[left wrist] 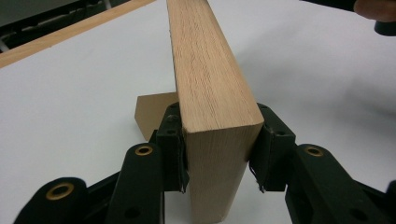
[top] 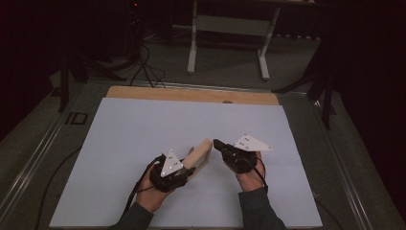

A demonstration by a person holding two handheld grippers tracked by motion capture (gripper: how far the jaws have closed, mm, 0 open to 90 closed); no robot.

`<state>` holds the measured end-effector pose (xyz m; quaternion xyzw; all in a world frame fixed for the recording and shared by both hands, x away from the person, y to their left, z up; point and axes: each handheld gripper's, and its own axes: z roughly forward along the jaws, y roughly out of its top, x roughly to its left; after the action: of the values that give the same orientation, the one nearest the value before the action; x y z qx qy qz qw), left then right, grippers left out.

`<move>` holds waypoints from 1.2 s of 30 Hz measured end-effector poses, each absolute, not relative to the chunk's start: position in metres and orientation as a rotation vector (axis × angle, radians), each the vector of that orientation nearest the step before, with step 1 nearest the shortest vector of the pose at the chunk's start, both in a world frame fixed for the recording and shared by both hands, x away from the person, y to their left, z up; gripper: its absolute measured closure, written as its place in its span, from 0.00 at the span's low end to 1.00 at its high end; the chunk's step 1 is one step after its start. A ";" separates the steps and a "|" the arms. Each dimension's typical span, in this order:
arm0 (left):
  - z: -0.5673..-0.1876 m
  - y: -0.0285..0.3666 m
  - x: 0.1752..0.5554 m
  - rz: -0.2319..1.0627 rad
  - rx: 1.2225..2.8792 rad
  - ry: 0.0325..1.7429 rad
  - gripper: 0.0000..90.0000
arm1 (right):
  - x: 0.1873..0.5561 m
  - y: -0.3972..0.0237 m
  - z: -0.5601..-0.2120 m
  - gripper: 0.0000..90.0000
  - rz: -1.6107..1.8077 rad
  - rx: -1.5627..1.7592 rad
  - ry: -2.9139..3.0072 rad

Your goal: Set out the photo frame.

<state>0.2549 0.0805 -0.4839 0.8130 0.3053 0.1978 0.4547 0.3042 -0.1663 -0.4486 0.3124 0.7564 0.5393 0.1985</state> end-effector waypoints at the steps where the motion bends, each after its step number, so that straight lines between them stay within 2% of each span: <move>1: -0.484 0.080 0.255 0.488 2.006 0.753 0.68 | 0.304 -0.166 -0.449 1.00 1.509 0.874 2.116; 26: -0.485 0.071 0.239 0.480 2.057 0.584 0.68 | 0.308 -0.159 -0.458 1.00 1.470 0.871 2.158; 36: -0.484 0.072 0.240 0.468 2.060 0.576 0.68 | 0.308 -0.158 -0.460 1.00 1.451 0.872 2.166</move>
<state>0.2403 0.0722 -0.4844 0.8364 0.2337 0.1898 0.4581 0.3082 -0.1576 -0.4601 0.3111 0.7728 0.5176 0.1950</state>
